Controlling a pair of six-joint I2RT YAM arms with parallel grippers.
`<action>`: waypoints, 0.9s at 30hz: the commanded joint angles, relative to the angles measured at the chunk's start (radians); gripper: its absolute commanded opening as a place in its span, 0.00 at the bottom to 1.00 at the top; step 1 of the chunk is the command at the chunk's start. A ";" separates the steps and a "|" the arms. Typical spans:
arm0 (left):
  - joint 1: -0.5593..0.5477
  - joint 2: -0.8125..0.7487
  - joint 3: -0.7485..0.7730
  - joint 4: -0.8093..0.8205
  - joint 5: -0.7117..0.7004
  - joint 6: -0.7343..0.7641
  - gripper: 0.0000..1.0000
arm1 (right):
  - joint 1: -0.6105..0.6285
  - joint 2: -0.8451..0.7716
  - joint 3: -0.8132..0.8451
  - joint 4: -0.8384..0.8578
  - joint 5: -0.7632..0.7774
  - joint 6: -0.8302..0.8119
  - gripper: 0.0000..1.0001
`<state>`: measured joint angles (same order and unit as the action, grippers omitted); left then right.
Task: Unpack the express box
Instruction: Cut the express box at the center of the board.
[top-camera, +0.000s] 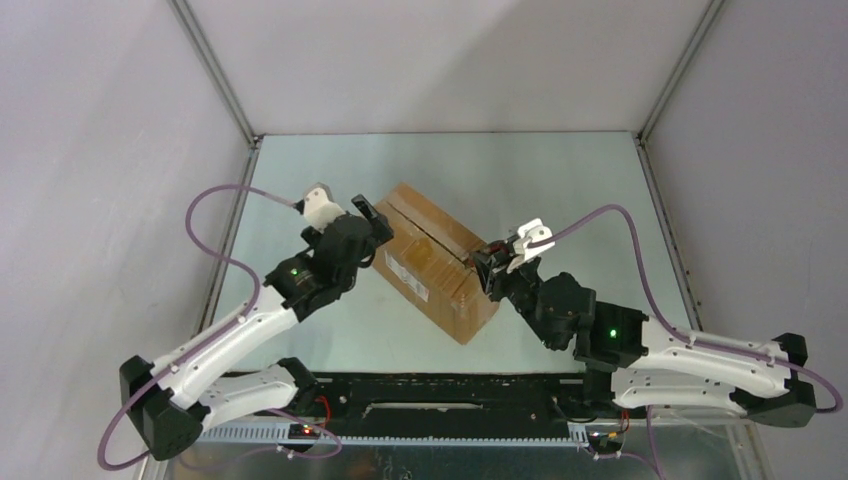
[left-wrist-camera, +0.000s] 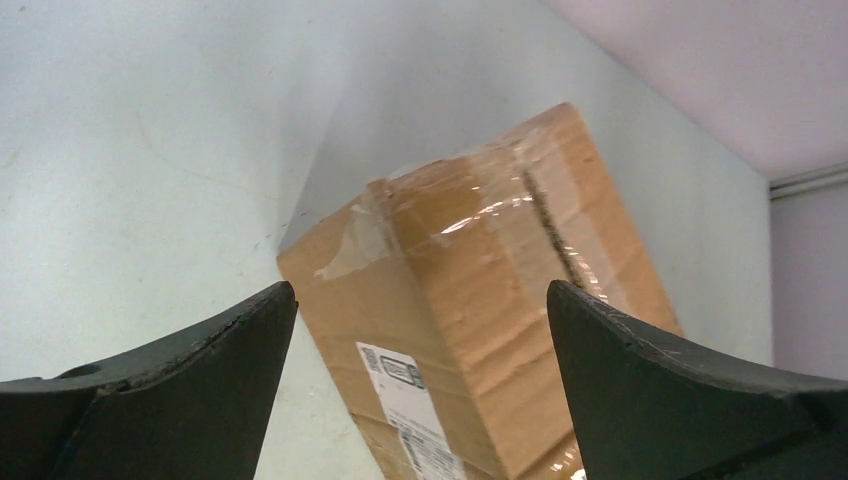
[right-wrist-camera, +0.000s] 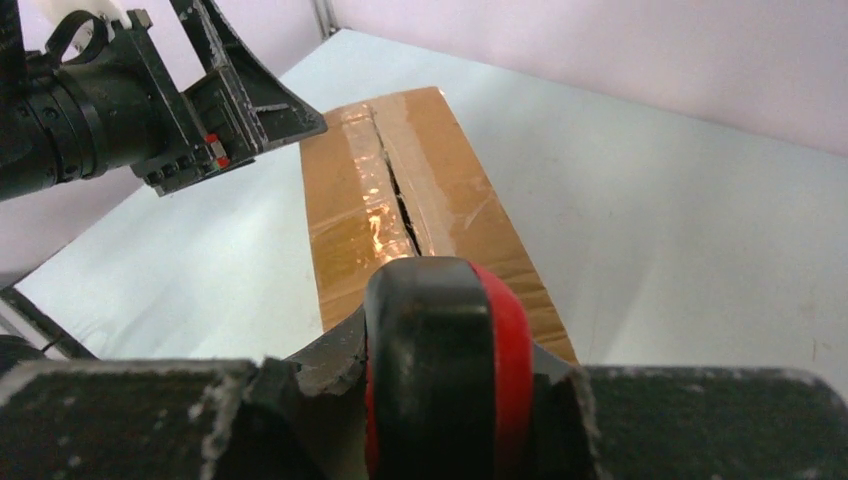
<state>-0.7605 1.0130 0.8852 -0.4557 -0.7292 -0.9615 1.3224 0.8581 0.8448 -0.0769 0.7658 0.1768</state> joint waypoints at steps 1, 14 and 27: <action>-0.005 -0.039 0.116 -0.044 0.041 0.069 1.00 | -0.002 -0.009 0.000 0.116 -0.036 -0.085 0.00; -0.063 -0.048 0.049 -0.077 0.346 -0.079 0.96 | -0.005 -0.027 -0.061 0.097 -0.067 -0.125 0.00; -0.078 -0.028 -0.126 -0.113 0.315 -0.179 0.84 | 0.001 -0.096 -0.093 0.114 -0.031 -0.166 0.00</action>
<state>-0.8360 0.9672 0.8219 -0.4870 -0.3717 -1.1034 1.3197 0.7864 0.7483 -0.0128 0.7136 0.0422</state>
